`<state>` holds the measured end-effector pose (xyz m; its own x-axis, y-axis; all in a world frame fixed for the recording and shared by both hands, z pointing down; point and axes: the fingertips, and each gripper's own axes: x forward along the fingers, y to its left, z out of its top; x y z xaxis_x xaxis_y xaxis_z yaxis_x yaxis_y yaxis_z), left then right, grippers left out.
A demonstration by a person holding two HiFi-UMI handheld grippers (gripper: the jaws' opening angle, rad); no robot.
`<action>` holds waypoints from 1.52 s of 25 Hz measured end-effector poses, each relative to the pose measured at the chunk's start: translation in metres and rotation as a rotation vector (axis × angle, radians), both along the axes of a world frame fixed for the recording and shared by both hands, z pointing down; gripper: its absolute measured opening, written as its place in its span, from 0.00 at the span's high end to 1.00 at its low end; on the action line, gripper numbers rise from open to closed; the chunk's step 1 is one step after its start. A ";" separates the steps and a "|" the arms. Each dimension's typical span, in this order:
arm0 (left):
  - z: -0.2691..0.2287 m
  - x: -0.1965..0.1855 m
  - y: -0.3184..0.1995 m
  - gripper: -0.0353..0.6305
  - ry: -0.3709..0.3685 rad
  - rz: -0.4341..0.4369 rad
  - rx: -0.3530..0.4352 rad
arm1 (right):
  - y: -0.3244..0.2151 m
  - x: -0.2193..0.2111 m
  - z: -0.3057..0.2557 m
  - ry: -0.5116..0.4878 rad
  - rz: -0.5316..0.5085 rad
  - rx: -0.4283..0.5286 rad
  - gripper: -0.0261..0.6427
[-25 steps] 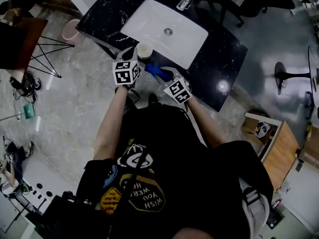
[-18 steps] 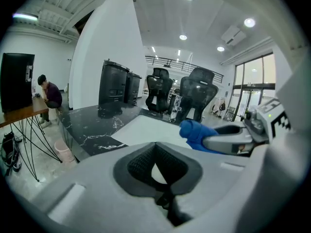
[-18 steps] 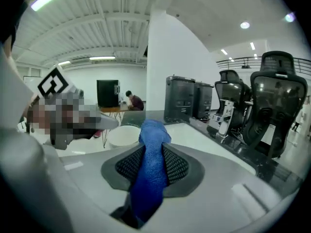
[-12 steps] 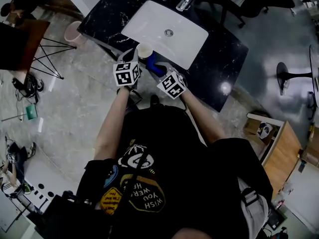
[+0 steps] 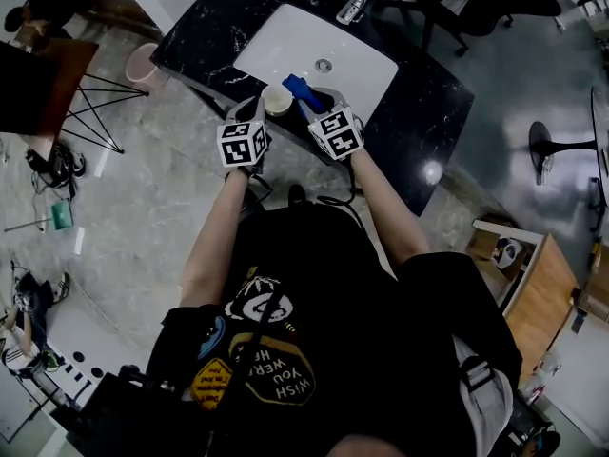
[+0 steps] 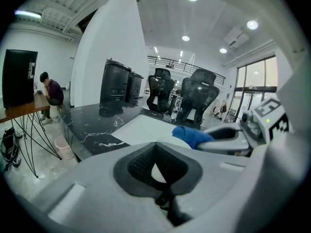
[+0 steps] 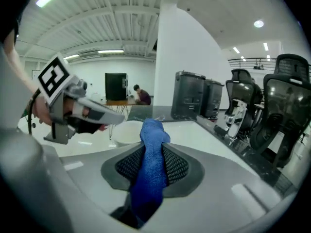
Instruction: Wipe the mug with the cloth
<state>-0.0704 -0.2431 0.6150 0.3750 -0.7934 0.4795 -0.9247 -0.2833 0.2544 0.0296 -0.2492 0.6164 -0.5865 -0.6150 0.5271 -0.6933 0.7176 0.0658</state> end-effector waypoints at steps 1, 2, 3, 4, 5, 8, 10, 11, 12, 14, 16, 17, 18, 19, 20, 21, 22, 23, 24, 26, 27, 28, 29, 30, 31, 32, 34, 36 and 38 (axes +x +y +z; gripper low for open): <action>0.000 0.000 0.000 0.94 0.003 0.002 -0.002 | 0.014 -0.006 0.012 0.019 -0.049 -0.028 0.81; 0.000 0.000 0.000 0.94 0.008 0.004 -0.004 | 0.032 -0.014 0.020 0.030 -0.114 -0.048 0.81; 0.000 0.000 -0.001 0.94 0.015 0.007 -0.006 | 0.052 -0.022 0.025 0.037 -0.186 -0.059 0.81; 0.000 0.000 -0.002 0.94 0.019 0.010 -0.007 | 0.069 -0.028 0.026 0.040 -0.251 -0.058 0.81; 0.000 0.000 -0.002 0.94 0.020 0.013 -0.008 | 0.079 -0.031 0.023 0.039 -0.294 -0.047 0.81; 0.000 0.001 -0.002 0.94 0.008 0.020 -0.006 | 0.057 -0.017 0.001 -0.031 -0.183 0.010 0.81; 0.000 0.000 -0.001 0.94 0.008 0.016 -0.006 | 0.021 0.000 -0.024 -0.088 -0.013 0.052 0.81; 0.000 0.001 -0.001 0.94 0.010 0.013 -0.005 | 0.007 0.004 -0.031 -0.091 0.042 0.059 0.81; 0.000 0.001 -0.001 0.94 0.011 0.010 -0.004 | -0.001 0.005 -0.031 -0.072 0.063 0.050 0.81; 0.001 0.001 -0.001 0.94 0.014 0.006 -0.002 | 0.003 -0.004 -0.014 0.016 0.016 0.004 0.81; 0.002 0.001 -0.001 0.94 0.017 0.003 -0.003 | 0.031 -0.017 0.006 0.094 -0.097 -0.031 0.81; 0.002 0.002 -0.002 0.94 0.018 0.003 -0.003 | 0.051 -0.025 0.013 0.103 -0.164 -0.037 0.81; 0.002 0.002 -0.002 0.94 0.018 0.002 -0.002 | 0.071 -0.032 0.019 0.099 -0.233 -0.042 0.81; 0.002 0.002 -0.002 0.94 0.020 0.000 -0.001 | 0.090 -0.037 0.023 0.094 -0.292 -0.047 0.81; 0.002 0.002 -0.002 0.94 0.022 -0.001 0.000 | 0.102 -0.040 0.024 0.092 -0.326 -0.045 0.81; 0.002 0.002 -0.002 0.94 0.025 -0.002 0.001 | 0.105 -0.038 0.021 0.082 -0.322 -0.032 0.81; 0.002 0.002 -0.002 0.94 0.027 -0.002 0.001 | 0.098 -0.033 0.011 0.051 -0.276 -0.007 0.81; 0.001 0.002 -0.002 0.94 0.030 -0.002 0.002 | 0.083 -0.026 -0.004 0.001 -0.200 0.025 0.81; 0.001 0.001 -0.002 0.94 0.034 -0.004 0.003 | 0.063 -0.018 -0.023 -0.055 -0.113 0.061 0.81; 0.000 0.000 -0.003 0.94 0.039 -0.010 0.005 | 0.023 -0.004 -0.052 -0.106 0.024 0.108 0.81; 0.000 0.000 -0.003 0.94 0.041 -0.013 0.005 | 0.008 0.001 -0.055 -0.086 0.063 0.106 0.81; 0.000 0.000 -0.004 0.94 0.044 -0.016 0.005 | -0.002 0.004 -0.049 -0.043 0.081 0.084 0.81; 0.000 0.000 -0.003 0.94 0.047 -0.020 0.004 | -0.006 0.005 -0.037 0.006 0.080 0.052 0.81; 0.001 0.000 -0.003 0.94 0.050 -0.023 0.003 | -0.004 0.003 -0.023 0.049 0.062 0.022 0.81; 0.001 0.000 -0.003 0.94 0.053 -0.025 0.002 | 0.004 -0.002 -0.009 0.081 0.027 0.003 0.81; 0.001 0.000 -0.003 0.94 0.054 -0.026 0.001 | 0.018 -0.008 0.002 0.103 -0.021 -0.008 0.81; 0.001 0.001 -0.003 0.94 0.055 -0.029 0.000 | 0.054 -0.023 0.016 0.128 -0.138 -0.019 0.81; 0.000 0.000 -0.004 0.94 0.058 -0.035 0.002 | 0.086 -0.037 0.020 0.139 -0.254 -0.007 0.81; -0.001 -0.001 -0.004 0.94 0.062 -0.040 0.000 | 0.085 -0.035 0.008 0.127 -0.256 0.056 0.81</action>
<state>-0.0709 -0.2471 0.6142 0.3722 -0.8085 0.4559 -0.9176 -0.2467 0.3117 -0.0049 -0.1641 0.6247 -0.6580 -0.4854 0.5758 -0.4734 0.8612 0.1850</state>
